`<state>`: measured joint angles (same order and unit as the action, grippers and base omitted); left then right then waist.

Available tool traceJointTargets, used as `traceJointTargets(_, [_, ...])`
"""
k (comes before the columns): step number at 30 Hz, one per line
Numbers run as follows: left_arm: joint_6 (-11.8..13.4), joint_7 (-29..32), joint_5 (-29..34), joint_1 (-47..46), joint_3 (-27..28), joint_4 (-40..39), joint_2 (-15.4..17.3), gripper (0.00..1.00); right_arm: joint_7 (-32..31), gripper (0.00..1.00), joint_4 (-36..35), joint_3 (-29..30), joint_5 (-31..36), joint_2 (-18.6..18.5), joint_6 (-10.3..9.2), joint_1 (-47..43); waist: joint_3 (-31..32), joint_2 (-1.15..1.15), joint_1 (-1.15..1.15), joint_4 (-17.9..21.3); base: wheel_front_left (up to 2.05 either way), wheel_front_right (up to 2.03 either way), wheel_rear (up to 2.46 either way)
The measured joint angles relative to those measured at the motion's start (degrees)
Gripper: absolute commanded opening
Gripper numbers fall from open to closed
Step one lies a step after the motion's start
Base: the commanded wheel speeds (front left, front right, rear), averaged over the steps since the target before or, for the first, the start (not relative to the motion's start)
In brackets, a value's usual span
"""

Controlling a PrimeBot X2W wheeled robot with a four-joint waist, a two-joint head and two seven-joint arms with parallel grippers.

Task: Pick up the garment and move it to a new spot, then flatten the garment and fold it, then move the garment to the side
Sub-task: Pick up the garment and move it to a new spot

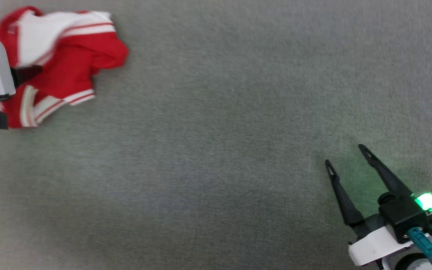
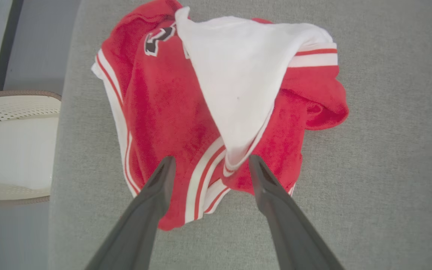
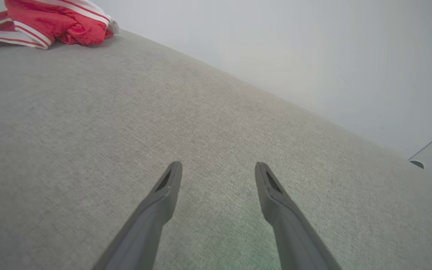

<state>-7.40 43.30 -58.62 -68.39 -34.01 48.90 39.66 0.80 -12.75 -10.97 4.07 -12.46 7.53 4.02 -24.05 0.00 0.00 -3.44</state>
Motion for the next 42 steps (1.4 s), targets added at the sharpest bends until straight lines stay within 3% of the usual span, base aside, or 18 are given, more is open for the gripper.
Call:
traceJointTargets(9, [0.4,0.1,0.7,-4.5,-2.1,8.8,-4.1,1.00,-2.9,1.00,-6.4,1.5,0.7,-0.9,0.00,-0.4,-7.4,0.00,0.00,2.5,0.00,0.00,0.00])
traceJointTargets(16, [-0.2,-1.3,0.3,-7.8,-2.3,12.9,-4.6,1.00,-3.6,1.00,-8.0,2.0,1.2,-0.7,0.00,0.3,-12.2,0.00,-0.01,3.1,0.00,0.00,0.00])
traceJointTargets(17, [-0.2,-1.3,-0.2,-8.1,-2.0,13.3,-4.6,0.46,-3.6,1.00,-8.0,1.9,1.3,-0.5,0.00,0.4,-12.6,0.00,-0.01,3.1,0.00,0.00,0.00])
traceJointTargets(18, [-0.2,-1.6,-0.8,-8.4,-1.6,13.9,-4.5,0.00,-3.5,1.00,-8.0,1.9,1.4,-0.3,0.00,0.5,-12.9,0.00,-0.01,3.2,0.00,0.00,0.00])
traceJointTargets(25, [-0.2,-4.3,-0.7,-8.9,-2.3,15.7,-4.5,0.00,-1.8,1.00,-5.2,1.4,1.5,0.8,0.00,1.7,-11.9,0.00,0.00,3.5,0.00,0.00,0.00])
traceJointTargets(33, [0.0,-4.2,2.3,-10.0,-6.7,15.1,-4.5,0.00,1.5,1.00,2.3,-0.7,0.2,3.5,0.00,2.4,-5.3,0.00,0.00,3.6,0.00,0.00,0.00])
traceJointTargets(38, [0.0,-3.4,4.7,-14.8,-8.6,14.6,-2.9,0.00,3.6,1.00,7.1,-1.7,-0.4,5.3,0.00,2.2,0.3,0.00,0.00,3.6,0.00,0.00,0.00])
traceJointTargets(42, [0.0,-2.9,5.8,-17.4,-9.9,14.4,-3.5,0.00,4.9,1.00,10.2,-2.1,-0.9,6.4,0.00,1.5,4.9,0.00,0.00,3.7,0.00,0.00,0.00])
